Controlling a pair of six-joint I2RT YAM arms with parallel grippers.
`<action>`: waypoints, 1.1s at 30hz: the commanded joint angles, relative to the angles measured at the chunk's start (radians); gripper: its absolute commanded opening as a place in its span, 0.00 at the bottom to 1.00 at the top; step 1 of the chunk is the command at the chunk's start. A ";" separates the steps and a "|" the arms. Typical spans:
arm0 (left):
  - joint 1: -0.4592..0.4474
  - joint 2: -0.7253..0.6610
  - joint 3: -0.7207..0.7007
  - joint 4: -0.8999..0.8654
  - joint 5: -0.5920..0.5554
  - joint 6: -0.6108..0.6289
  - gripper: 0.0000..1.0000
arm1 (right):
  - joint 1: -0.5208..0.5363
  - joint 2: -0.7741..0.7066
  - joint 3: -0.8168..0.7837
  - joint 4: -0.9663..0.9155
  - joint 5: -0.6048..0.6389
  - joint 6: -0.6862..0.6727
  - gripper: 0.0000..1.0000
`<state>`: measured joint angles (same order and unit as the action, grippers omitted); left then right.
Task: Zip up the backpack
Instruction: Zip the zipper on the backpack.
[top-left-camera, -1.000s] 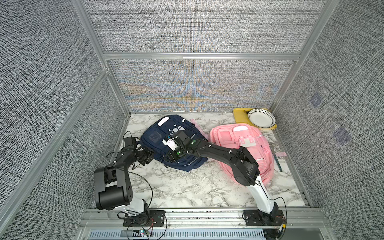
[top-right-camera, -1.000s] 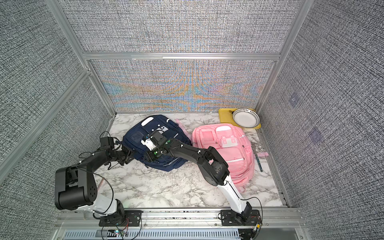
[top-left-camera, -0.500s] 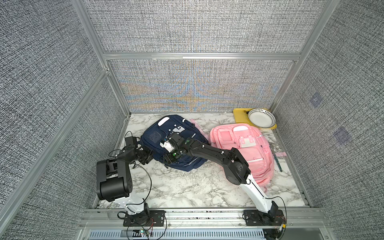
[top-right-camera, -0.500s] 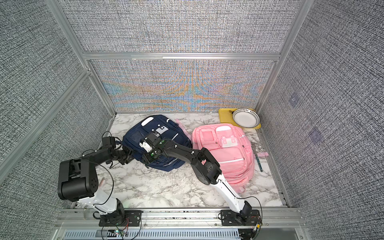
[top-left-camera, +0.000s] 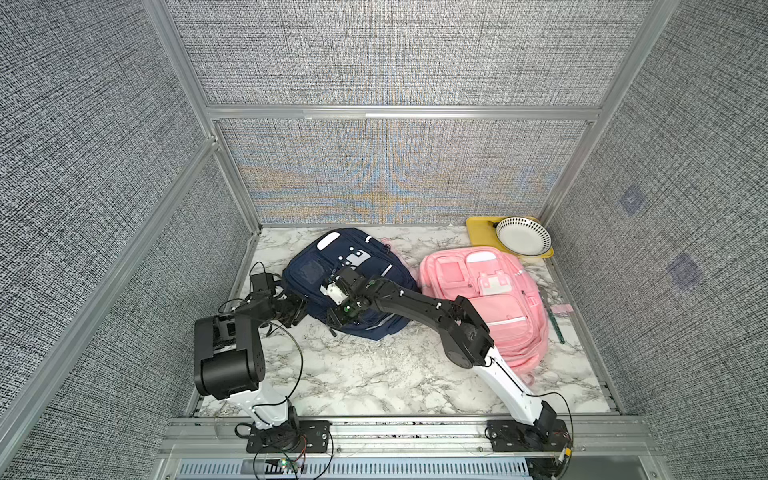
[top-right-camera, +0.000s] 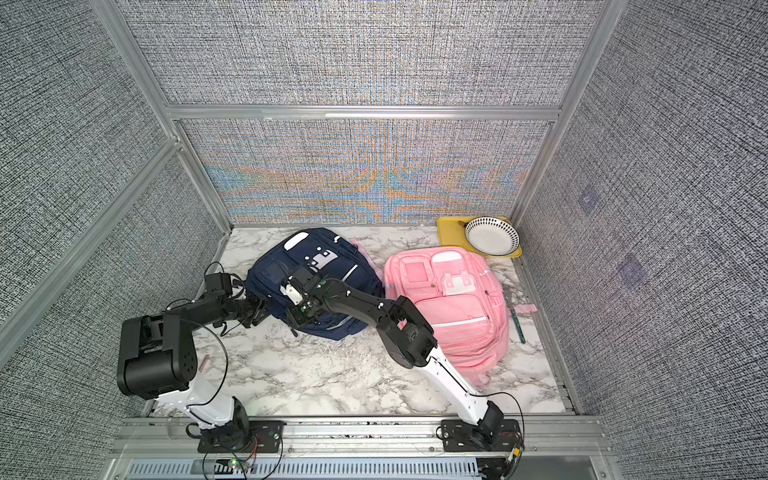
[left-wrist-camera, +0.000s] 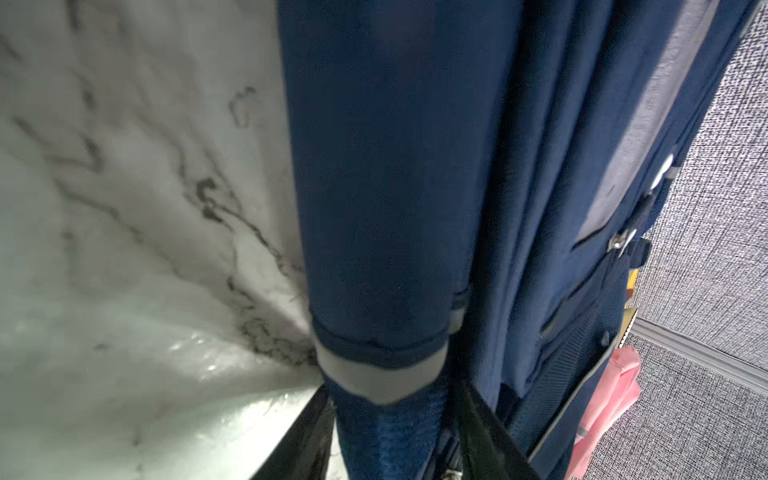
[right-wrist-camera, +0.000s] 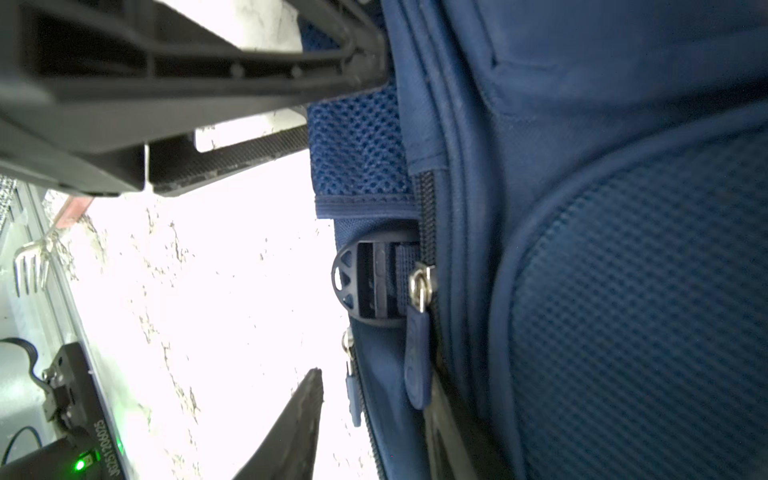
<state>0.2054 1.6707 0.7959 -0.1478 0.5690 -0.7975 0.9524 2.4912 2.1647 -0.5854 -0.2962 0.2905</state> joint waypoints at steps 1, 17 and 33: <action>0.000 0.009 -0.008 0.028 0.018 0.002 0.50 | -0.009 0.007 -0.002 0.019 0.046 0.018 0.41; 0.000 0.008 -0.012 0.028 0.022 0.006 0.48 | -0.020 -0.019 -0.035 0.105 0.018 0.023 0.00; 0.000 0.084 0.088 -0.088 -0.114 0.036 0.07 | 0.023 -0.138 -0.224 0.105 0.113 0.006 0.00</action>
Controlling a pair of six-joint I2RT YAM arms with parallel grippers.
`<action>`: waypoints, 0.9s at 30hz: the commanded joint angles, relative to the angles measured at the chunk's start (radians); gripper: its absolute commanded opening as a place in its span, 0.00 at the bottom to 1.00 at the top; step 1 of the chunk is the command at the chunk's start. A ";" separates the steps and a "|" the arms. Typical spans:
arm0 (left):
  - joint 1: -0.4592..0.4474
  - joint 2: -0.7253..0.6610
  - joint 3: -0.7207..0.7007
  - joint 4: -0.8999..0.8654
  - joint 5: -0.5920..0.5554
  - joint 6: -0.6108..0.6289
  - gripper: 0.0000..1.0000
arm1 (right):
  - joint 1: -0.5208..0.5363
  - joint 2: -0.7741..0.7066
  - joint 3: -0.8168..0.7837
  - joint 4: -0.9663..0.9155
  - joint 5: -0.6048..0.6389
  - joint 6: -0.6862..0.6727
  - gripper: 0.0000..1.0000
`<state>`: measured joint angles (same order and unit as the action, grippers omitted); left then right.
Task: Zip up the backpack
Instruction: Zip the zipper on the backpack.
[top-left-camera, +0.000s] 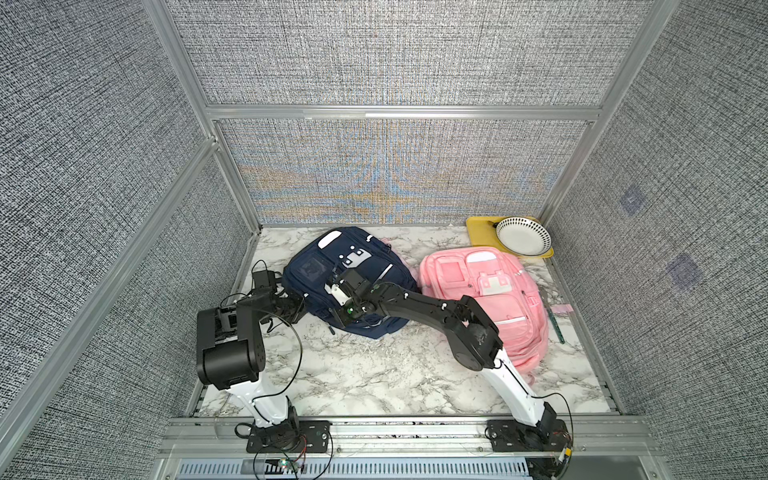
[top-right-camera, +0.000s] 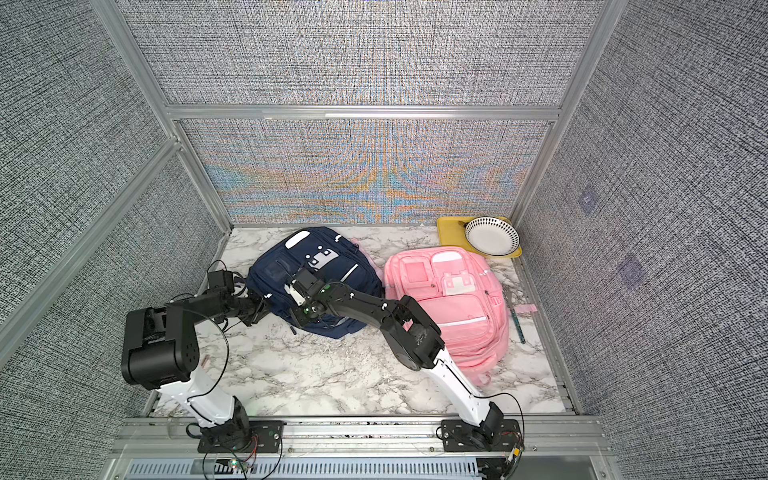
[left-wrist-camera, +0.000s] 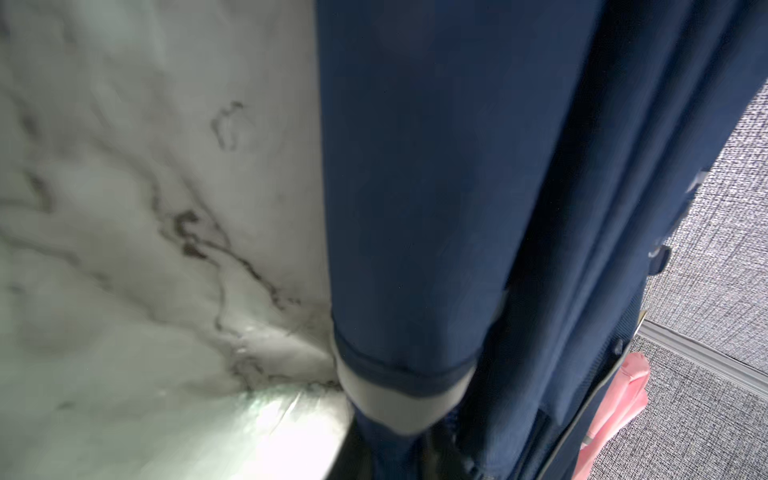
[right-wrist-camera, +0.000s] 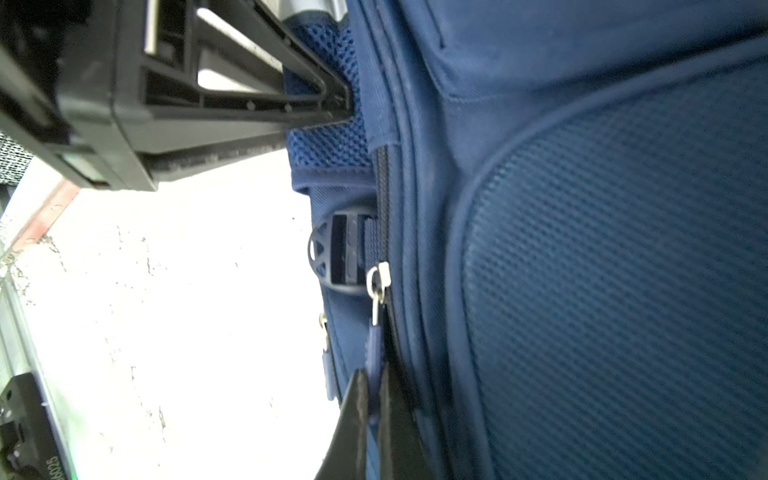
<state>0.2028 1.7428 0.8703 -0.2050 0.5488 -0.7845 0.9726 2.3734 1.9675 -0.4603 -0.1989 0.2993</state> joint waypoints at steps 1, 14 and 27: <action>0.003 0.017 0.018 -0.035 -0.104 0.026 0.04 | 0.002 -0.032 -0.045 -0.014 0.021 0.000 0.00; 0.006 0.034 0.022 -0.044 -0.152 0.027 0.00 | -0.017 -0.200 -0.281 0.000 0.087 -0.026 0.00; 0.023 -0.002 0.018 -0.081 -0.173 0.048 0.00 | -0.072 -0.360 -0.447 0.007 0.169 -0.063 0.00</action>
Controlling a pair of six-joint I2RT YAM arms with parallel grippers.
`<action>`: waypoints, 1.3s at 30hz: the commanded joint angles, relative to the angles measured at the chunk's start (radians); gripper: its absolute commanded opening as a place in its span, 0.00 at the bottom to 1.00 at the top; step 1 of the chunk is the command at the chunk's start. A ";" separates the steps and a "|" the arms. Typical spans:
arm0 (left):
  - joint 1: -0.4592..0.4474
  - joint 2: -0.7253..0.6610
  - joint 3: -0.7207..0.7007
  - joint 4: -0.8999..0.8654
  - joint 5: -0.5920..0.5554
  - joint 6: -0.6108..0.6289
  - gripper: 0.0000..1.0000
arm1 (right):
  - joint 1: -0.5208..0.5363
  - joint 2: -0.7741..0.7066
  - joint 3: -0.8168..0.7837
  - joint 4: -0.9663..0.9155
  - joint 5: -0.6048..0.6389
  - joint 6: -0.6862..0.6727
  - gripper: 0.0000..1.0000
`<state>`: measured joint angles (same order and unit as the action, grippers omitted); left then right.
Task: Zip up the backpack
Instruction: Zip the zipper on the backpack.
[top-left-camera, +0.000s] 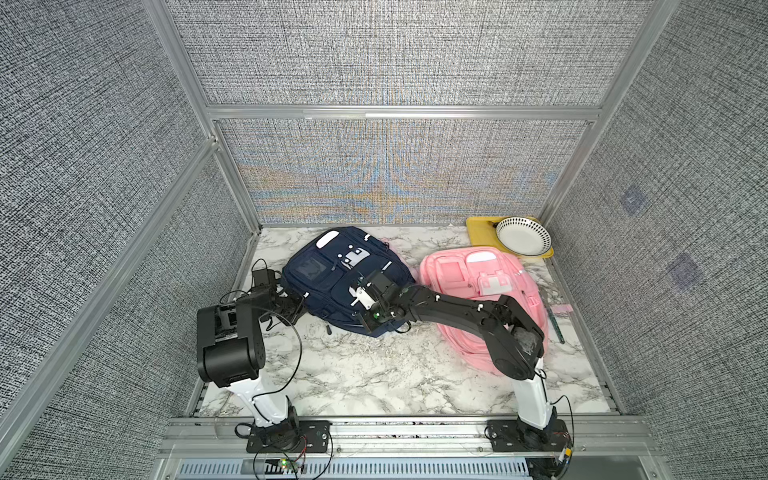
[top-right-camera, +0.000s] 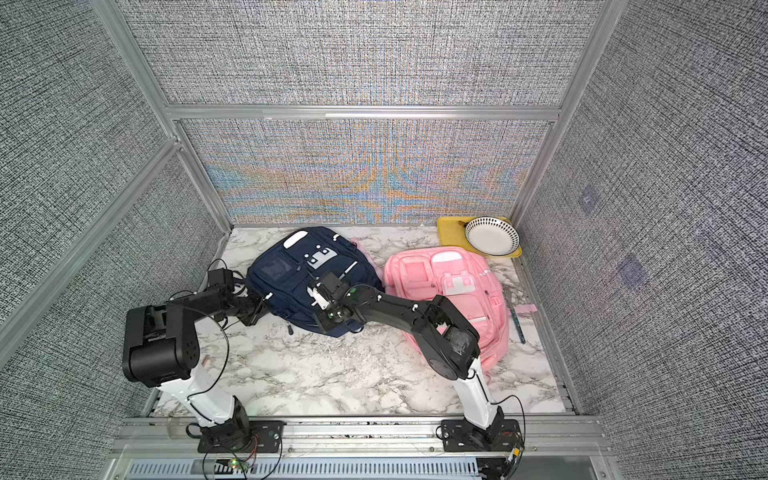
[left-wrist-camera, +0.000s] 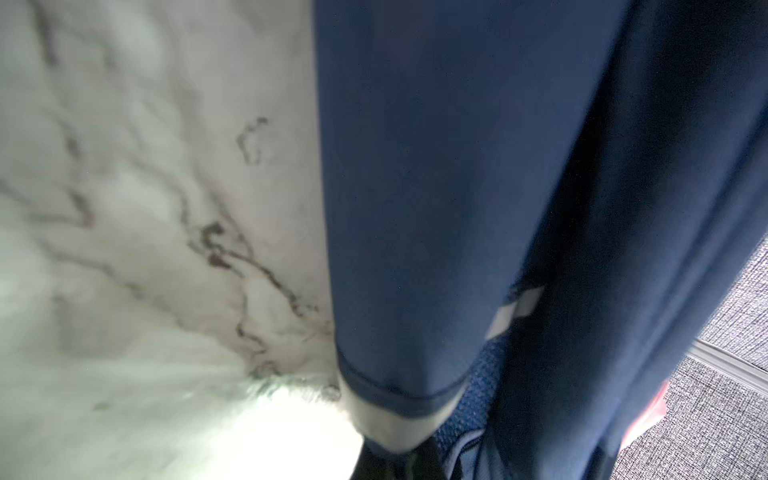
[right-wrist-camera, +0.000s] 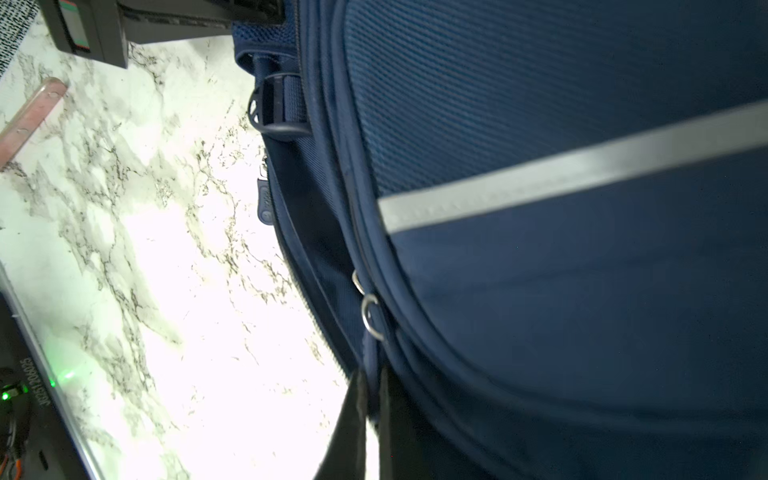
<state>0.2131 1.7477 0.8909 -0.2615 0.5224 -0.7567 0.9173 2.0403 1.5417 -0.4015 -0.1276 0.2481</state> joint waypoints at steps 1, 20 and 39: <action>0.015 -0.009 -0.003 -0.026 -0.148 0.022 0.00 | -0.026 -0.040 -0.037 -0.050 0.102 -0.017 0.00; 0.025 -0.060 -0.013 -0.053 -0.127 0.036 0.00 | -0.112 -0.149 -0.204 0.071 0.136 -0.100 0.00; -0.216 -0.503 -0.128 -0.236 -0.240 -0.013 0.45 | -0.008 -0.140 -0.253 0.204 0.116 -0.030 0.00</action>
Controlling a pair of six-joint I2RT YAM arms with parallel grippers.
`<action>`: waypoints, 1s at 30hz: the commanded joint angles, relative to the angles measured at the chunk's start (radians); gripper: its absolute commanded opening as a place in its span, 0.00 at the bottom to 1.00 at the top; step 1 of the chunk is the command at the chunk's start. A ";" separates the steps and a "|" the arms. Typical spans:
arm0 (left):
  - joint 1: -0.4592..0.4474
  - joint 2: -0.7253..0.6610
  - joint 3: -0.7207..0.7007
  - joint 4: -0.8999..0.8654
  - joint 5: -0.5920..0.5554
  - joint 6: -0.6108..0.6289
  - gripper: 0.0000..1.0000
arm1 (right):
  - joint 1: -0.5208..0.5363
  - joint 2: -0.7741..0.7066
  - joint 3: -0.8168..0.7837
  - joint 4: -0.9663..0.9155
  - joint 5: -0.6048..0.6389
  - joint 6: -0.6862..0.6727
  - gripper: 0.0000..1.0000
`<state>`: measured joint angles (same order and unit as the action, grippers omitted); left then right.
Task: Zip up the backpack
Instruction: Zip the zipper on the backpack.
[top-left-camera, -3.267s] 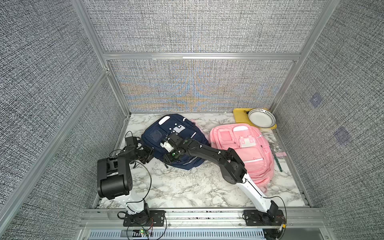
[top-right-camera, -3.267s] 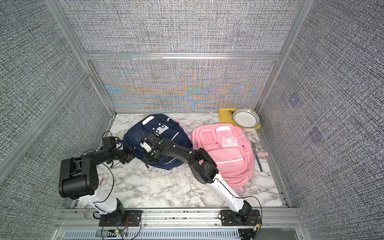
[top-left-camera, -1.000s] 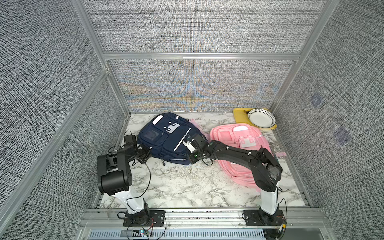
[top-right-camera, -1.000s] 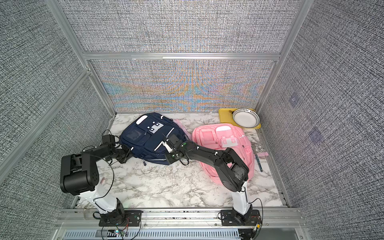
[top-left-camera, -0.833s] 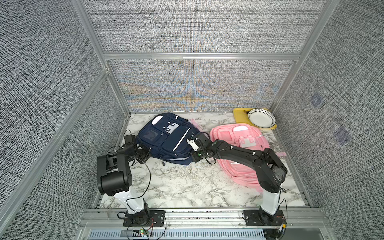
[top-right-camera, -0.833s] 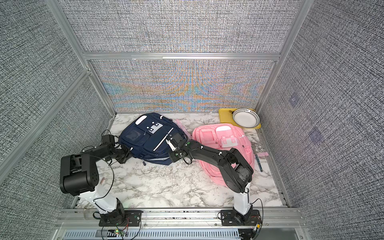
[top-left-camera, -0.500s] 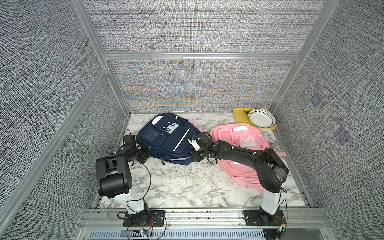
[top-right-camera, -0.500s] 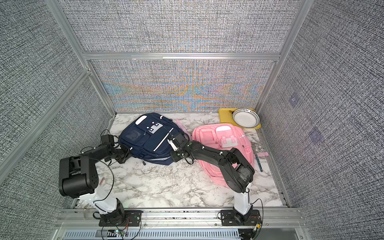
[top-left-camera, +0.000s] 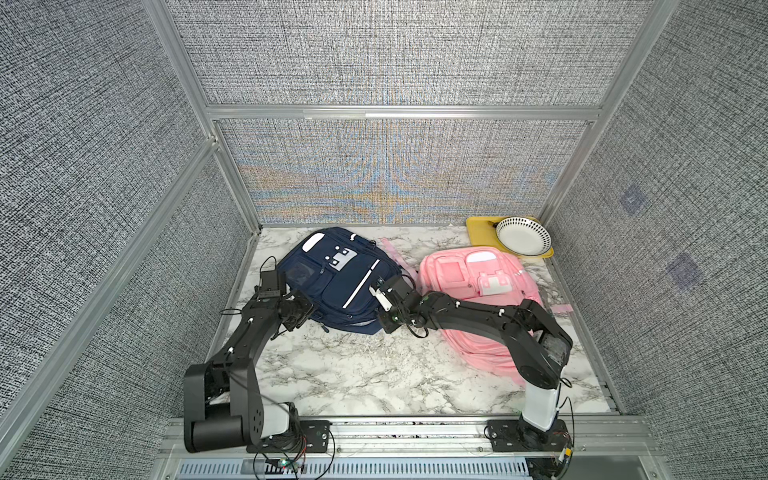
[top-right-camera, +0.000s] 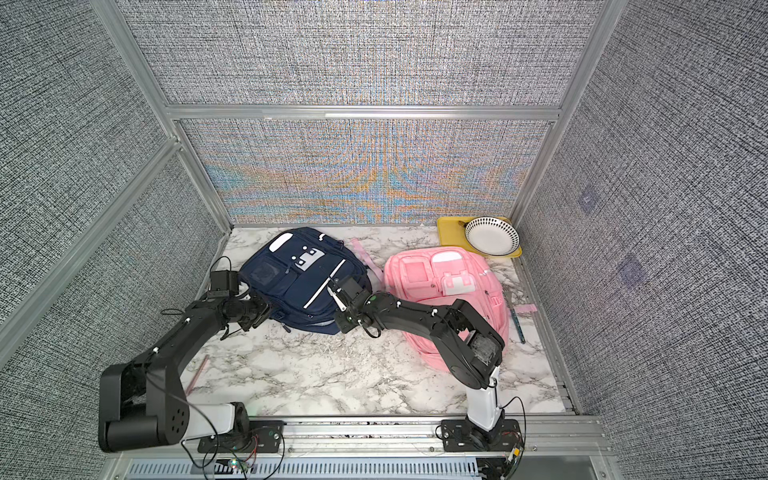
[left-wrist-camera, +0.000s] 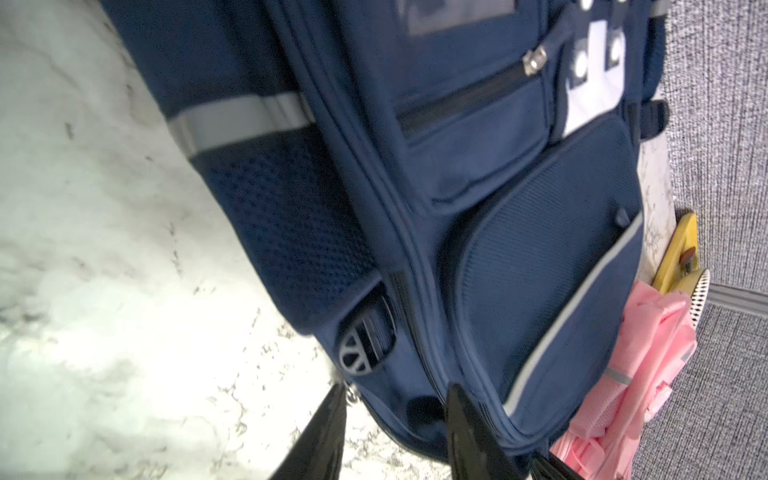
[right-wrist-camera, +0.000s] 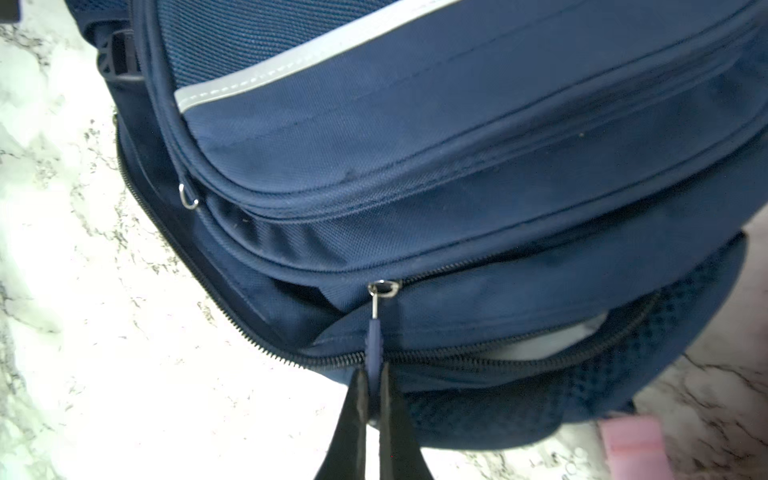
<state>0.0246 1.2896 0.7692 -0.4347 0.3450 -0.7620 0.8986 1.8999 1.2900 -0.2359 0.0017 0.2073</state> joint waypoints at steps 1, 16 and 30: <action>-0.048 -0.070 -0.009 -0.077 -0.076 -0.012 0.47 | 0.016 0.004 -0.001 0.042 -0.012 0.011 0.00; -0.336 -0.240 -0.126 -0.016 -0.131 -0.216 0.76 | 0.049 0.000 -0.006 0.092 0.003 0.030 0.00; -0.371 -0.126 -0.057 0.022 -0.173 -0.224 0.58 | 0.108 -0.013 0.011 0.086 0.047 0.040 0.00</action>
<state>-0.3462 1.1511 0.6899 -0.4385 0.2008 -0.9981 1.0016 1.9007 1.2892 -0.1730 0.0425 0.2367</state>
